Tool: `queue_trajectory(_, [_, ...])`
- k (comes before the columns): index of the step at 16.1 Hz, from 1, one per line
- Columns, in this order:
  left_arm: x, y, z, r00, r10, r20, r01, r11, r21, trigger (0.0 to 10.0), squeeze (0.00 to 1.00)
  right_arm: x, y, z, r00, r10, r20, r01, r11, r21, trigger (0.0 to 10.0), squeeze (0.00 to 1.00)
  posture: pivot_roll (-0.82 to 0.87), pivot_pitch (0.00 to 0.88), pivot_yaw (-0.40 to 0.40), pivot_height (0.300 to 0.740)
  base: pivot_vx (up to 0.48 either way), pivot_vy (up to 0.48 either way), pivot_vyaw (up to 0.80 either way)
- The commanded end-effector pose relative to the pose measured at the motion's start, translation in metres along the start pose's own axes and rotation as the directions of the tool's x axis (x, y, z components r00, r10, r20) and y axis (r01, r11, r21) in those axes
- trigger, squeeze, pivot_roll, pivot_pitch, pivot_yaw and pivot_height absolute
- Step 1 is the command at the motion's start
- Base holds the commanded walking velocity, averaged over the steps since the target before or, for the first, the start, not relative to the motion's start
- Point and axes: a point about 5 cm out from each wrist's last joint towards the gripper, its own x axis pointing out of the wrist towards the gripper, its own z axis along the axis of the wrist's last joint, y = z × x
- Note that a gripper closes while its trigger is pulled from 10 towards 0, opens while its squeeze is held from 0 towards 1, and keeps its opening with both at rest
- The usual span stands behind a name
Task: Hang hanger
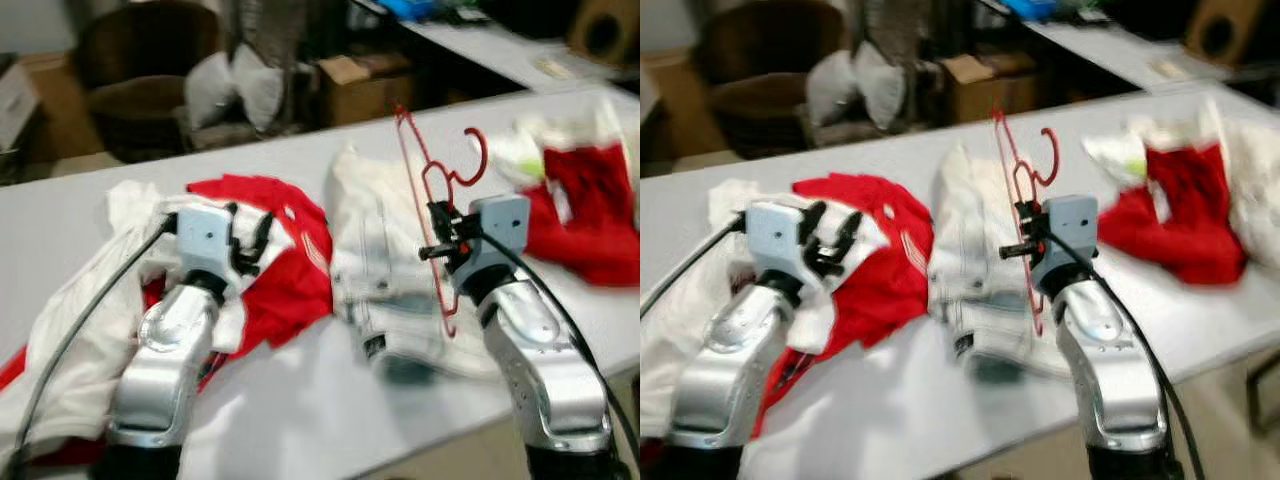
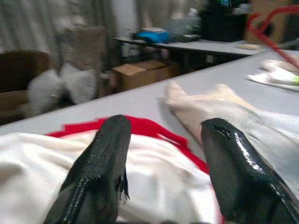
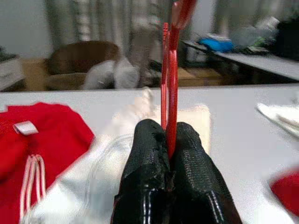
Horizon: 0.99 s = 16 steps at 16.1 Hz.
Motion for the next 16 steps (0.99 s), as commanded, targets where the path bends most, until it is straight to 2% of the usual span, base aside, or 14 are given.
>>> queue_trajectory(1, [-0.001, 0.008, 0.004, 1.000, 0.019, 0.012, -0.020, 1.000, 0.018, 10.0, 0.00, 0.001, 0.005, 0.007, 0.999, 0.023, 0.031, -0.023, 1.000, -0.002, 10.0, 0.00, -0.17, 0.000, 0.055, 0.740, 0.000, 0.480, 0.00])
queue_trajectory(3, [-0.001, 0.007, 0.005, 1.000, 0.022, 0.016, -0.022, 0.998, 0.052, 10.0, 0.00, 0.002, 0.003, 0.011, 0.999, 0.028, 0.046, -0.027, 0.999, -0.032, 10.0, 0.00, -0.17, 0.000, 0.054, 0.740, 0.000, 0.000, 0.00])
queue_trajectory(4, [0.000, 0.007, 0.005, 0.999, 0.032, 0.013, -0.033, 0.997, 0.073, 10.0, 0.00, 0.002, 0.000, 0.016, 0.997, 0.042, 0.057, -0.038, 0.996, -0.079, 10.0, 0.00, -0.17, 0.000, 0.054, 0.740, 0.000, -0.480, 0.00])
queue_trajectory(5, [0.000, 0.008, 0.005, 0.999, 0.044, 0.015, -0.045, 0.998, 0.052, 10.0, 0.00, 0.002, -0.003, 0.017, 0.997, 0.046, 0.060, -0.040, 0.994, -0.100, 10.0, 0.00, -0.18, 0.000, 0.053, 0.740, 0.000, -0.480, 0.00])
queue_trajectory(6, [-0.001, 0.010, 0.003, 0.999, 0.052, 0.014, -0.051, 0.998, -0.039, 10.0, 0.02, 0.001, -0.006, 0.020, 0.996, 0.070, 0.060, -0.061, 0.988, -0.139, 10.0, 0.00, -0.18, 0.000, 0.050, 0.740, 0.000, 0.000, 0.00])
queue_trajectory(7, [-0.003, 0.011, 0.002, 1.000, 0.031, 0.005, -0.031, 0.999, -0.006, 10.0, 1.00, 0.000, -0.008, 0.020, 0.993, 0.107, 0.054, -0.096, 0.980, -0.175, 10.0, 0.00, -0.18, 0.000, 0.050, 0.740, 0.000, 0.000, 0.00])
queue_trajectory(8, [-0.004, 0.012, 0.002, 1.000, 0.022, 0.001, -0.022, 1.000, 0.006, 10.0, 1.00, -0.001, -0.009, 0.021, 0.991, 0.126, 0.050, -0.114, 0.975, -0.192, 10.0, 0.00, -0.18, 0.000, 0.050, 0.740, 0.000, 0.000, 0.00])
queue_trajectory(9, [-0.008, 0.016, 0.001, 1.000, 0.001, -0.001, -0.001, 0.998, 0.056, 10.0, 1.00, -0.005, -0.015, 0.023, 0.985, 0.168, 0.043, -0.158, 0.972, -0.176, 10.0, 0.00, -0.18, 0.000, 0.046, 0.740, 0.000, 0.000, 0.00])
queue_trajectory(11, [-0.012, 0.027, -0.005, 0.996, -0.017, -0.082, 0.032, 0.980, 0.195, 10.0, 1.00, -0.013, -0.024, 0.025, 0.970, 0.242, 0.022, -0.236, 0.961, -0.143, 10.0, 0.00, -0.19, 0.000, 0.042, 0.740, 0.000, 0.000, 0.00])
queue_trajectory(12, [-0.012, 0.028, -0.006, 0.995, -0.018, -0.095, 0.038, 0.976, 0.215, 10.0, 1.00, -0.015, -0.025, 0.024, 0.969, 0.248, 0.018, -0.243, 0.959, -0.145, 10.0, 0.00, -0.19, 0.000, 0.041, 0.740, 0.000, 0.000, 0.00])
queue_trajectory(13, [-0.014, 0.035, -0.012, 0.987, -0.022, -0.160, 0.069, 0.954, 0.293, 10.0, 1.00, -0.016, -0.032, 0.021, 0.971, 0.241, 0.002, -0.238, 0.961, -0.137, 10.0, 0.00, -0.19, 0.000, 0.039, 0.740, 0.000, 0.000, 0.00])
queue_trajectory(14, [-0.015, 0.040, -0.015, 0.982, -0.013, -0.190, 0.073, 0.947, 0.314, 10.0, 0.62, -0.017, -0.036, 0.019, 0.974, 0.226, -0.006, -0.225, 0.966, -0.130, 10.0, 0.00, -0.19, 0.000, 0.039, 0.740, 0.000, 0.000, 0.00])
queue_trajectory(15, [-0.015, 0.046, -0.017, 0.977, 0.002, -0.213, 0.066, 0.947, 0.315, 10.0, 0.00, -0.018, -0.041, 0.016, 0.977, 0.213, -0.022, -0.214, 0.969, -0.124, 10.0, 0.00, -0.19, 0.000, 0.035, 0.740, 0.000, 0.000, 0.00])
queue_trajectory(16, [-0.014, 0.046, -0.020, 0.972, -0.033, -0.232, 0.104, 0.949, 0.298, 10.0, 0.00, -0.020, -0.043, 0.013, 0.975, 0.218, -0.035, -0.220, 0.969, -0.113, 10.0, 0.00, -0.19, 0.000, 0.037, 0.740, 0.000, 0.000, 0.00])
